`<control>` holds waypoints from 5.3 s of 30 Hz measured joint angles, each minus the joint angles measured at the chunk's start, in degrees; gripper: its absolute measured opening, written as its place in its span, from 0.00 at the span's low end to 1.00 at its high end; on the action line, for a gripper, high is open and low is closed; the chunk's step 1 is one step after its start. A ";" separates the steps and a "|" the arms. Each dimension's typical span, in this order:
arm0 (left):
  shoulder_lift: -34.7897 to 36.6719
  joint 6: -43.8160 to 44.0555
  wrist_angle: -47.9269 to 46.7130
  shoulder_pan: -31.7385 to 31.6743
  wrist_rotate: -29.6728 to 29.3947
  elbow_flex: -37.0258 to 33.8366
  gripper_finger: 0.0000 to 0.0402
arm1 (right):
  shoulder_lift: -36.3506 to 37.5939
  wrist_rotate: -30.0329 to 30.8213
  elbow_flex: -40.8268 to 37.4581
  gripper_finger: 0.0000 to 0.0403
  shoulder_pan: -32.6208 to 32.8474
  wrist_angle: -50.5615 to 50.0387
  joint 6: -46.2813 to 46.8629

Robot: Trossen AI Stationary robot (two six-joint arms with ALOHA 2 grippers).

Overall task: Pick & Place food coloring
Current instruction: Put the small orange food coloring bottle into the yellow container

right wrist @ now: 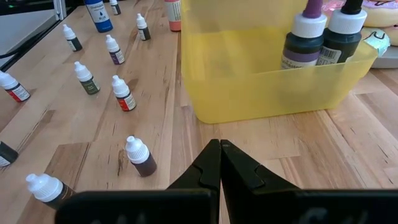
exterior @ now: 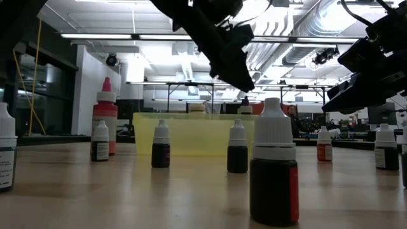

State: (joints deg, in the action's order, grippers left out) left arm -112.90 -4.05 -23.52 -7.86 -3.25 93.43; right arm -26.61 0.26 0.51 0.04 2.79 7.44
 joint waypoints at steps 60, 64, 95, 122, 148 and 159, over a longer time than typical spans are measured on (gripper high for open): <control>24.26 3.79 -3.05 15.88 10.61 -19.93 0.59 | -0.06 0.02 0.00 0.00 -0.01 -0.09 -0.02; 16.74 1.24 -9.02 15.76 10.26 -10.01 0.59 | -0.05 0.02 0.00 0.00 0.01 -0.05 0.00; -17.10 -14.63 -10.14 14.60 6.09 21.93 0.59 | 0.00 0.02 0.00 0.00 0.00 -0.20 0.00; -22.56 -15.65 -2.99 12.26 8.20 22.05 0.59 | -0.04 0.02 0.00 0.00 -0.01 0.00 0.00; -24.85 -16.24 -2.24 11.61 12.70 21.94 0.59 | -0.04 0.02 0.00 0.00 0.01 -0.02 0.00; -24.74 -15.28 -2.00 11.61 12.71 22.01 0.58 | -0.04 0.00 0.00 0.00 0.01 0.00 0.00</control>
State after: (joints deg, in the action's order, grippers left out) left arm -137.64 -19.33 -25.52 3.75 9.46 115.44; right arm -26.65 0.25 0.51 0.05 2.79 7.44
